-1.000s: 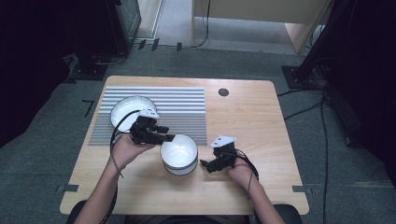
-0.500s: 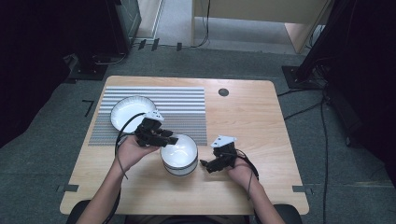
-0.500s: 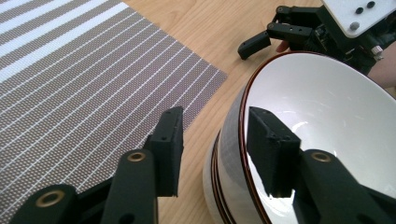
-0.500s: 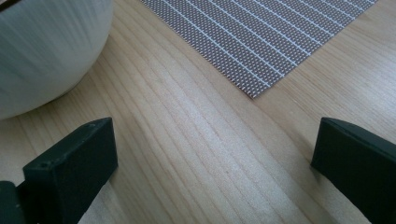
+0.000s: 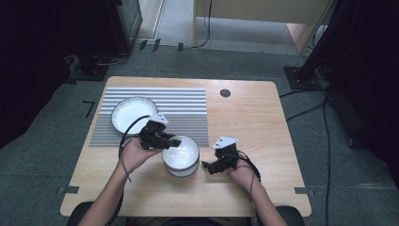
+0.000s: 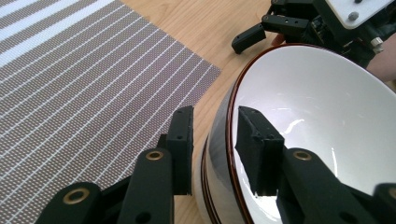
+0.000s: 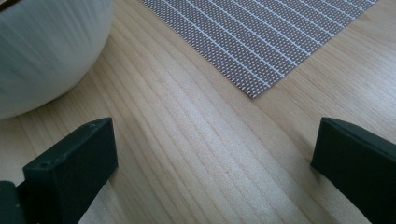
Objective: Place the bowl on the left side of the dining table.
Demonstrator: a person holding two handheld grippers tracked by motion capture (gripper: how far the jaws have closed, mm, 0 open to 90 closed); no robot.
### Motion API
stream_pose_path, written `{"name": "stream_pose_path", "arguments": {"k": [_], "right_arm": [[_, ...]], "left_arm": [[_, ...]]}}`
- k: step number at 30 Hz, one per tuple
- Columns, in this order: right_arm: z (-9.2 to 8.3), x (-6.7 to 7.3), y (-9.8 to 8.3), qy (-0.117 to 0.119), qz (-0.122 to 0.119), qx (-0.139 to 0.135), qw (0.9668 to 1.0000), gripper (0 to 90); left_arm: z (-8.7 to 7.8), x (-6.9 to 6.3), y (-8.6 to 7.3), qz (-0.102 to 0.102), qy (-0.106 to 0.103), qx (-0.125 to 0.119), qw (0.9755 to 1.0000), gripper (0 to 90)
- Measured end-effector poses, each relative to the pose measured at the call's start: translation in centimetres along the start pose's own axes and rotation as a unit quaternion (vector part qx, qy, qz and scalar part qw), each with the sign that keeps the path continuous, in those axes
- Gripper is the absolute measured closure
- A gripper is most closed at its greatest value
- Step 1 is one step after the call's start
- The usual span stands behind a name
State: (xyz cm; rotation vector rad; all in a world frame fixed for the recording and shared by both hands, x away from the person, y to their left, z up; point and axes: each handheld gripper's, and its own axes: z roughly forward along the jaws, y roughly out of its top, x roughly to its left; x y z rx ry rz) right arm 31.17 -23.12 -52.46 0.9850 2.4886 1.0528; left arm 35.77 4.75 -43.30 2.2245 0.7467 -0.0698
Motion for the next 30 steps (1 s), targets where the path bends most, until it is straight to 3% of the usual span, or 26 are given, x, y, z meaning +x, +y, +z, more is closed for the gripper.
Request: {"name": "stream_pose_path", "arguments": {"k": [10,25,30], "right_arm": [[0.00,0.00,0.00,0.000,0.000,0.000,1.0000,0.0],[0.00,0.00,0.00,0.000,0.000,0.000,1.0000,0.0],[0.01,-0.03,0.00,0.000,-0.002,-0.001,1.0000,0.0]], "left_arm": [[0.22,0.12,-0.05,-0.014,-0.004,0.016,0.9998,79.5],[0.04,0.34,-0.04,-0.025,-0.015,0.015,0.9995,80.6],[-0.27,0.07,0.05,-0.011,-0.004,0.011,0.9999,81.5]]}}
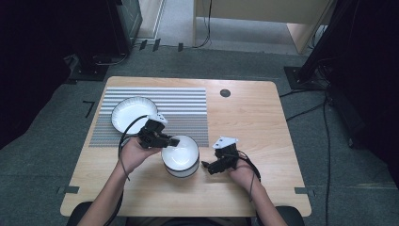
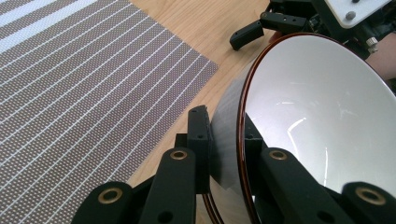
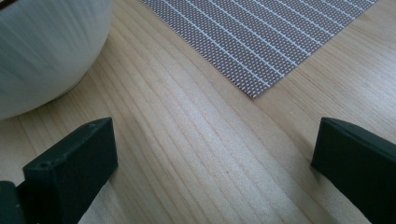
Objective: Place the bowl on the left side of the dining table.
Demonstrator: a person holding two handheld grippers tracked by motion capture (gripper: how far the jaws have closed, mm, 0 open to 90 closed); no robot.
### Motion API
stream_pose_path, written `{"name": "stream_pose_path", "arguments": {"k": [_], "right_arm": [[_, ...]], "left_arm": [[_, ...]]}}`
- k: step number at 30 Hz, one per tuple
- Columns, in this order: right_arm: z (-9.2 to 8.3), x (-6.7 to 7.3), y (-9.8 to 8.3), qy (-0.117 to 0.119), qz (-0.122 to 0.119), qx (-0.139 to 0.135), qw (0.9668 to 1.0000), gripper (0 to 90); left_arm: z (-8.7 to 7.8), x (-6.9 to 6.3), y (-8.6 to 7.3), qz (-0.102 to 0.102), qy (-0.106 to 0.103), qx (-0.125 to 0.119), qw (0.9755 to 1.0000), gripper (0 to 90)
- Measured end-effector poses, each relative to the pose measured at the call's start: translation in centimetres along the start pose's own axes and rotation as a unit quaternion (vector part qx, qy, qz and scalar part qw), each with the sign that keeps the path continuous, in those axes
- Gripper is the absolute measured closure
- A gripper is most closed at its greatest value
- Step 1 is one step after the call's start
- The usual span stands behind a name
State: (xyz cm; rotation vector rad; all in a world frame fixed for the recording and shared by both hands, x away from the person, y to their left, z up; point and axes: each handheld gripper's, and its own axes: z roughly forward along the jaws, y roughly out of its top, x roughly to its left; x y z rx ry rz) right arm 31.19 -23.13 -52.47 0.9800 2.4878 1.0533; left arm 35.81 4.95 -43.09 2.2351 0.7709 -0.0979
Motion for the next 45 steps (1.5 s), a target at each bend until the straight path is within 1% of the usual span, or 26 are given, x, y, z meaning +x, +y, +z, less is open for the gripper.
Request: {"name": "stream_pose_path", "arguments": {"k": [4,13,15,18,19,21,26,32,34,36,45], "right_arm": [[0.0,0.0,0.0,0.000,0.000,0.000,1.0000,0.0],[-0.1,0.1,-0.1,-0.001,0.002,0.001,1.0000,0.0],[-0.1,0.1,-0.1,-0.001,0.003,0.001,1.0000,0.0],[-0.1,0.1,-0.1,-0.001,0.002,0.000,1.0000,0.0],[-0.1,0.1,-0.1,-0.001,0.002,0.000,1.0000,0.0],[-0.1,0.2,-0.1,-0.002,0.002,0.000,1.0000,0.0],[-0.2,0.2,-0.2,-0.002,0.003,0.000,1.0000,0.0],[-0.2,0.3,-0.2,-0.002,0.004,0.001,1.0000,0.0],[-0.2,0.3,-0.2,-0.002,0.004,0.001,1.0000,0.0],[-0.2,0.3,-0.2,-0.002,0.004,0.001,1.0000,0.0],[-0.2,0.3,-0.2,-0.002,0.003,0.000,1.0000,0.0]], "left_arm": [[-0.1,-0.1,0.1,-0.003,0.002,0.005,1.0000,81.5],[-0.5,0.3,0.3,-0.010,-0.014,0.004,0.9998,81.2],[-0.6,0.4,0.4,-0.014,-0.017,0.002,0.9998,81.2],[-1.0,0.3,0.6,-0.012,-0.018,-0.004,0.9998,80.9],[-1.1,0.3,0.6,-0.010,-0.021,-0.010,0.9997,80.7],[-1.3,0.3,0.7,-0.011,-0.027,-0.012,0.9995,80.8],[-1.7,0.2,0.9,-0.011,-0.025,-0.013,0.9995,80.7],[-2.1,0.2,1.0,-0.018,-0.030,-0.015,0.9993,80.6],[-2.3,0.2,1.0,-0.017,-0.030,-0.014,0.9993,80.5],[-2.5,0.3,1.0,-0.014,-0.034,-0.018,0.9992,80.3],[-3.3,0.7,0.9,-0.027,-0.034,-0.025,0.9987,80.4]]}}
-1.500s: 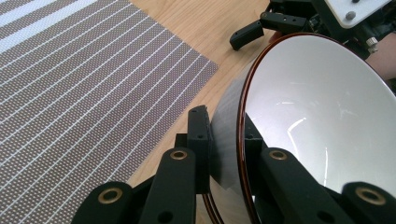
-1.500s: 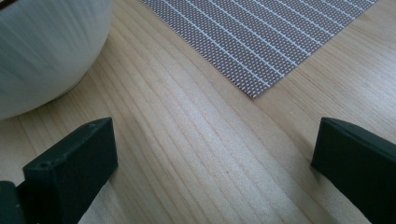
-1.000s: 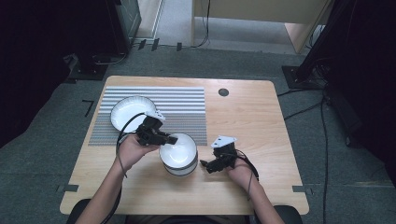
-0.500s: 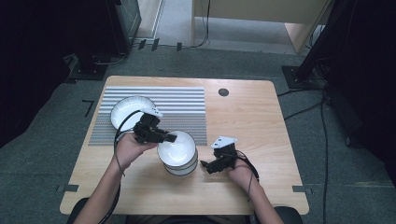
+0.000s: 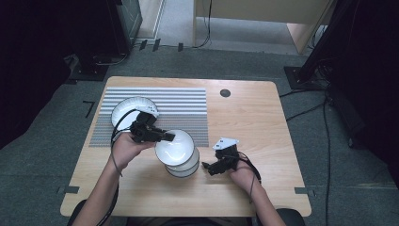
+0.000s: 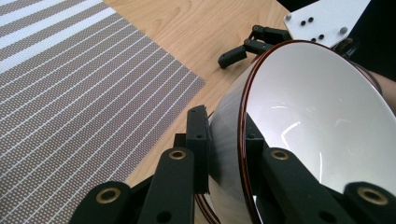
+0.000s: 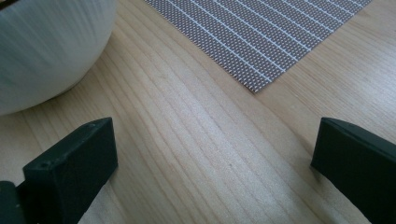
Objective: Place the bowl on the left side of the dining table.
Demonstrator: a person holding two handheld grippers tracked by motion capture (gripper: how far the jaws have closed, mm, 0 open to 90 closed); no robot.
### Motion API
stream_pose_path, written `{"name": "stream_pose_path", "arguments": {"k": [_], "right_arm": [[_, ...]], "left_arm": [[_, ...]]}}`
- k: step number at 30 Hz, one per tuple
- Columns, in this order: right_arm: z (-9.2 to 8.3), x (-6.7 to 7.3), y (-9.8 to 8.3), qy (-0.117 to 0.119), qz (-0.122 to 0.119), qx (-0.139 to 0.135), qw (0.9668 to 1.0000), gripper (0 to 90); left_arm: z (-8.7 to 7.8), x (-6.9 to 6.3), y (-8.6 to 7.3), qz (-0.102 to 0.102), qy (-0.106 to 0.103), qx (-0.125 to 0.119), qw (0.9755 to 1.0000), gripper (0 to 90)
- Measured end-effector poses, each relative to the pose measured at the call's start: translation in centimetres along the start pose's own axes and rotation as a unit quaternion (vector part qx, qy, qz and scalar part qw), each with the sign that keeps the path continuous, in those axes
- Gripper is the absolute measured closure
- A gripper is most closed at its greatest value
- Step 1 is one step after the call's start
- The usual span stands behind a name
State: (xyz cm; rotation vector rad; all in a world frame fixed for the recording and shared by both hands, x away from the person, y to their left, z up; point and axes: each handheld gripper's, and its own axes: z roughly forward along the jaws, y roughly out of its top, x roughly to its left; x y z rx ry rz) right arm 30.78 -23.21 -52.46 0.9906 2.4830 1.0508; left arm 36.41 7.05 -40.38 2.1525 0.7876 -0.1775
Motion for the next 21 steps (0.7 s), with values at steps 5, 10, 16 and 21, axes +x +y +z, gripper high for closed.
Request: {"name": "stream_pose_path", "arguments": {"k": [5,10,16,21], "right_arm": [[0.0,0.0,0.0,0.000,0.002,0.000,1.0000,0.0],[0.0,0.0,0.0,0.000,0.001,0.000,1.0000,0.0],[0.0,0.0,0.0,0.000,0.001,0.000,1.0000,0.0],[0.0,0.0,0.0,0.000,0.001,-0.001,1.0000,0.0]], "left_arm": [[-0.5,0.1,0.1,-0.006,0.004,-0.002,1.0000,80.4],[-0.9,0.2,0.1,-0.011,0.007,-0.005,0.9999,80.3],[-1.4,0.6,0.0,-0.015,0.009,-0.009,0.9998,80.3],[-1.6,1.1,-0.1,-0.024,0.010,-0.010,0.9996,80.3]]}}
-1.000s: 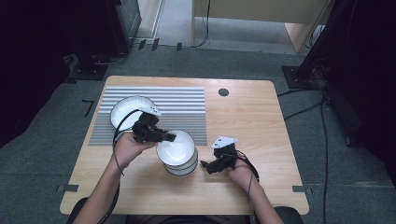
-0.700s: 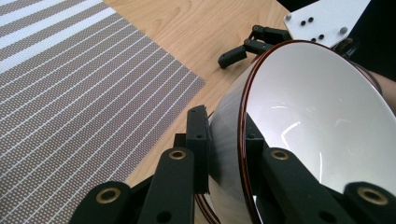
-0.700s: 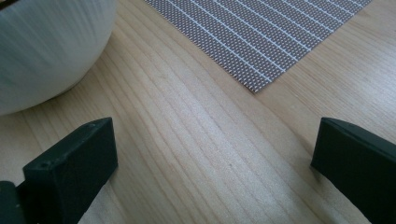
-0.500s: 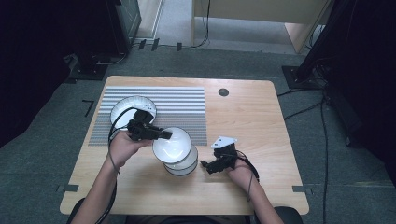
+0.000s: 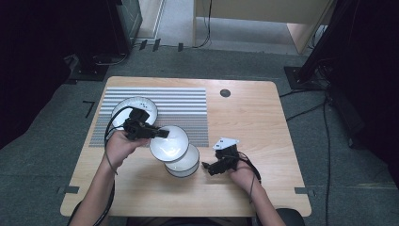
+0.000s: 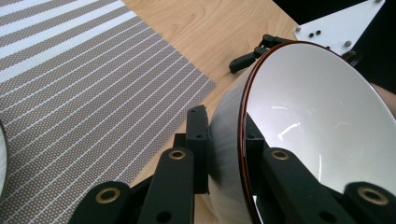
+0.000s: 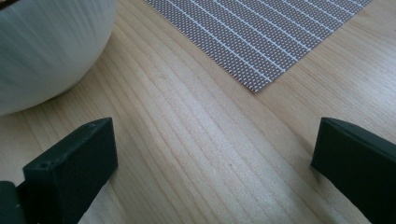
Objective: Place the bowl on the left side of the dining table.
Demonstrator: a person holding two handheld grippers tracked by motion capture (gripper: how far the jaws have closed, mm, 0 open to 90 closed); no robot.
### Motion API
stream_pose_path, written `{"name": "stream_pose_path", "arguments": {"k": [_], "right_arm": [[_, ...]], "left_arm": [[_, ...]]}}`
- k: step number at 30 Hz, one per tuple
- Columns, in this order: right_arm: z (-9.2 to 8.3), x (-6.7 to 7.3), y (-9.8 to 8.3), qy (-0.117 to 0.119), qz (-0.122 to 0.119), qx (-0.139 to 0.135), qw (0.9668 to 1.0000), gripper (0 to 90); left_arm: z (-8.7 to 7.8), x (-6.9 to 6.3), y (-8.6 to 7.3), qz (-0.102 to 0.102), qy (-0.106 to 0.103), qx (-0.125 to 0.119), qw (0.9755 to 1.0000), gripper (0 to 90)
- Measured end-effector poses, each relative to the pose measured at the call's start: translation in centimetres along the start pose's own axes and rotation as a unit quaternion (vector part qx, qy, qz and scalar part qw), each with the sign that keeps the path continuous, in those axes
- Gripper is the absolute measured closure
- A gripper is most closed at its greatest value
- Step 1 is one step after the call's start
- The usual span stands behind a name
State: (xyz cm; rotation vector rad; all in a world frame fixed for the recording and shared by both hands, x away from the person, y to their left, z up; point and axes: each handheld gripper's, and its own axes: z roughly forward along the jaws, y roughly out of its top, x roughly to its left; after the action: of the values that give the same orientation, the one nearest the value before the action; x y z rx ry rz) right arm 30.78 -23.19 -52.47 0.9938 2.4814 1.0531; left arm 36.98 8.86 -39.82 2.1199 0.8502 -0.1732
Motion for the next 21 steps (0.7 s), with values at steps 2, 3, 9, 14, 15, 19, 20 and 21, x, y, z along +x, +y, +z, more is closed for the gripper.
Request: {"name": "stream_pose_path", "arguments": {"k": [2,3,9,14,15,19,20,21], "right_arm": [[0.0,0.0,0.0,0.000,-0.001,0.000,1.0000,0.0],[0.0,0.0,0.0,0.000,-0.001,0.000,1.0000,0.0],[-0.1,0.0,-0.1,0.001,0.000,0.001,1.0000,0.0],[-0.1,0.0,-0.1,0.001,0.000,0.001,1.0000,0.0],[-0.1,0.0,-0.1,0.001,0.000,0.001,1.0000,0.0],[-0.1,0.0,-0.1,0.001,-0.002,0.001,1.0000,0.0],[-0.1,0.0,-0.1,0.001,-0.001,0.001,1.0000,0.0],[-0.1,0.0,-0.1,0.000,-0.002,0.001,1.0000,0.0]], "left_arm": [[-0.2,0.3,-0.1,-0.003,0.002,0.001,1.0000,80.3],[-0.3,0.5,-0.1,-0.005,0.004,0.001,1.0000,80.2],[-1.4,1.5,-0.4,-0.021,0.009,-0.014,0.9996,80.3],[-2.2,2.3,-0.7,-0.033,0.017,-0.023,0.9990,80.3],[-2.3,2.4,-0.8,-0.035,0.018,-0.023,0.9989,80.2],[-2.8,3.3,-1.0,-0.045,0.023,-0.029,0.9983,80.1],[-2.9,3.5,-1.0,-0.048,0.024,-0.031,0.9981,80.2],[-3.0,3.7,-1.1,-0.050,0.025,-0.032,0.9979,80.3]]}}
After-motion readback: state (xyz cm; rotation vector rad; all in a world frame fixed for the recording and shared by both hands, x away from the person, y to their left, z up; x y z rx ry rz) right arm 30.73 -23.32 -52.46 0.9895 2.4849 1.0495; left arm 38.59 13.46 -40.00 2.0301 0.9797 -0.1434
